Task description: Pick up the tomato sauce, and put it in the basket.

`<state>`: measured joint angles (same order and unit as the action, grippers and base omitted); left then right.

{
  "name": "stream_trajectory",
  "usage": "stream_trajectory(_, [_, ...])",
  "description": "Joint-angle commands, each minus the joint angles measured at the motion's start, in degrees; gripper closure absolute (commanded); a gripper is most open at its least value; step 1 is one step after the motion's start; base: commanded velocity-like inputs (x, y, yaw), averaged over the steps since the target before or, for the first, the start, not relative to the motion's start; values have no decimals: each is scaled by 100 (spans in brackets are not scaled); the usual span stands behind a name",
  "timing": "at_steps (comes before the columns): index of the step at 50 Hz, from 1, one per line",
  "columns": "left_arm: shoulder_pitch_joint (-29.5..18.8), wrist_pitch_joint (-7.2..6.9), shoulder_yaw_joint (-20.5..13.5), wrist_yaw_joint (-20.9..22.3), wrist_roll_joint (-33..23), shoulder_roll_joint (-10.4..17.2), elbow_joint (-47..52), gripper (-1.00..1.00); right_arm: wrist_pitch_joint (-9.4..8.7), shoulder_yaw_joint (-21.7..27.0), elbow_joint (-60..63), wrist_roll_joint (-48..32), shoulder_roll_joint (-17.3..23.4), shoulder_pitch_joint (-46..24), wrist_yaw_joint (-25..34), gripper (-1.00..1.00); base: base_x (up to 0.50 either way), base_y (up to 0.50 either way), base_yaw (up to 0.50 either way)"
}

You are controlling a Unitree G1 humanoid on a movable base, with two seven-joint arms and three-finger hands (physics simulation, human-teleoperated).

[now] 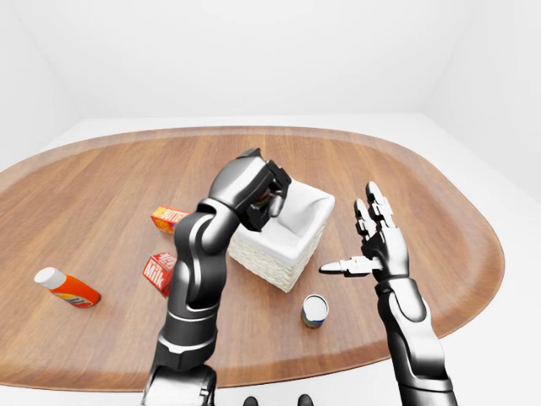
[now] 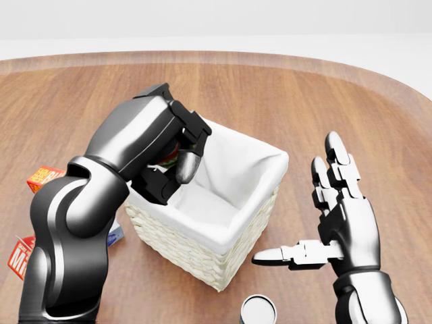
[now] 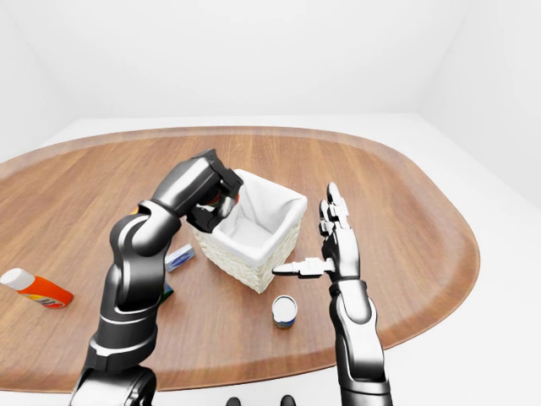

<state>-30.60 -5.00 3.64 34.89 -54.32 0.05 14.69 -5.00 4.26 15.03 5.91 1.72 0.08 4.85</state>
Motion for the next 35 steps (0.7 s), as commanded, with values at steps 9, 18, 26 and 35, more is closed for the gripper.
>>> stream_trajectory(9, [-1077, 0, -275, -1013, 1267, 494, -2240, 100, 0, 17, 29, 21, 7, -26, -12, -100, 0, 0, 0])
stream_trajectory(18, [-1615, 0, -346, -1444, 1740, 666, -3532, 100, 0, 18, 80, 30, 10, -10, -11, -100, 0, 0, 0])
stream_trajectory(26, [-2150, 0, -374, -1651, 1970, 785, -4613, 100, 0, 18, 15, 27, 6, -31, -11, -100, 0, 0, 0])
stream_trajectory(35, [-2724, 0, -411, -1910, 2241, 856, -5875, 100, 0, 12, 53, 33, 6, -8, -12, -100, 0, 0, 0])
